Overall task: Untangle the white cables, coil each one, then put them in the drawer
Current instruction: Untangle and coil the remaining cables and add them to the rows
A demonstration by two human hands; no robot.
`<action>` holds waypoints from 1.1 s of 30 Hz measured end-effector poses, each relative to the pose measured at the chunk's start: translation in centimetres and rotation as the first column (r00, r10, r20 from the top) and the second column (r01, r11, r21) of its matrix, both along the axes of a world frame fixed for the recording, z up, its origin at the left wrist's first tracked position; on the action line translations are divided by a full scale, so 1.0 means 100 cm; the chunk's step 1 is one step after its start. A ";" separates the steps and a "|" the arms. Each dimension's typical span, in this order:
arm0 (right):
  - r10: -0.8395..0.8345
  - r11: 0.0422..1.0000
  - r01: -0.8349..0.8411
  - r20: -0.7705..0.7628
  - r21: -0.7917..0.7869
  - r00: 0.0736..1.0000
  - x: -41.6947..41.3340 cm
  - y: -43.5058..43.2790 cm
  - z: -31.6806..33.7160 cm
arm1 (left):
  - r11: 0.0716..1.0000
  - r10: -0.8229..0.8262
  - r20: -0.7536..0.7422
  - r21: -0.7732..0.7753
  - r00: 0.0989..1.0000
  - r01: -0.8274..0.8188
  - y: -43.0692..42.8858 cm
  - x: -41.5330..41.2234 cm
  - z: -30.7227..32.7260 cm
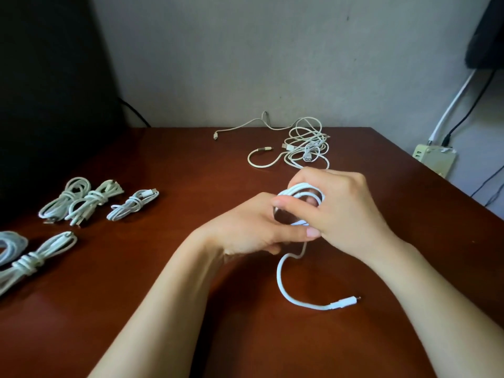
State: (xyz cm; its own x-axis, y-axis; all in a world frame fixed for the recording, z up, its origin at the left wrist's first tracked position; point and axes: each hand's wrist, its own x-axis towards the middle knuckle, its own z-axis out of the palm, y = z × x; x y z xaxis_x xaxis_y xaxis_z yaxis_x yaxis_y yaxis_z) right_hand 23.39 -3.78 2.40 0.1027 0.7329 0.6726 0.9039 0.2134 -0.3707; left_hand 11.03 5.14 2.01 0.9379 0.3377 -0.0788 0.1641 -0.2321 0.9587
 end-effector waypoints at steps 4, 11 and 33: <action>0.129 0.969 -0.209 -0.446 -0.134 0.886 0.004 0.001 0.004 | 0.997 0.026 0.025 -0.076 0.999 -0.024 -0.001 -0.001 -0.001; 0.248 0.901 -0.428 -0.723 -0.073 0.645 0.021 0.008 -0.001 | 0.932 0.086 0.175 -0.361 0.981 -0.017 0.001 -0.006 0.007; -0.124 0.982 0.030 -0.521 -0.185 0.844 0.017 0.009 -0.006 | 0.770 0.510 0.290 -0.573 0.810 -0.280 0.019 -0.002 0.002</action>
State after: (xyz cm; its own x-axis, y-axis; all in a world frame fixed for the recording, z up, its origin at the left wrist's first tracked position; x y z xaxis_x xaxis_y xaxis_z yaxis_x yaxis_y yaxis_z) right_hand 25.07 -2.89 1.84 0.4687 0.8017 0.3708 0.5712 0.0451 -0.8195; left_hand 10.87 7.06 2.17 0.7060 0.7080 0.0180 -0.2961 0.2720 0.9156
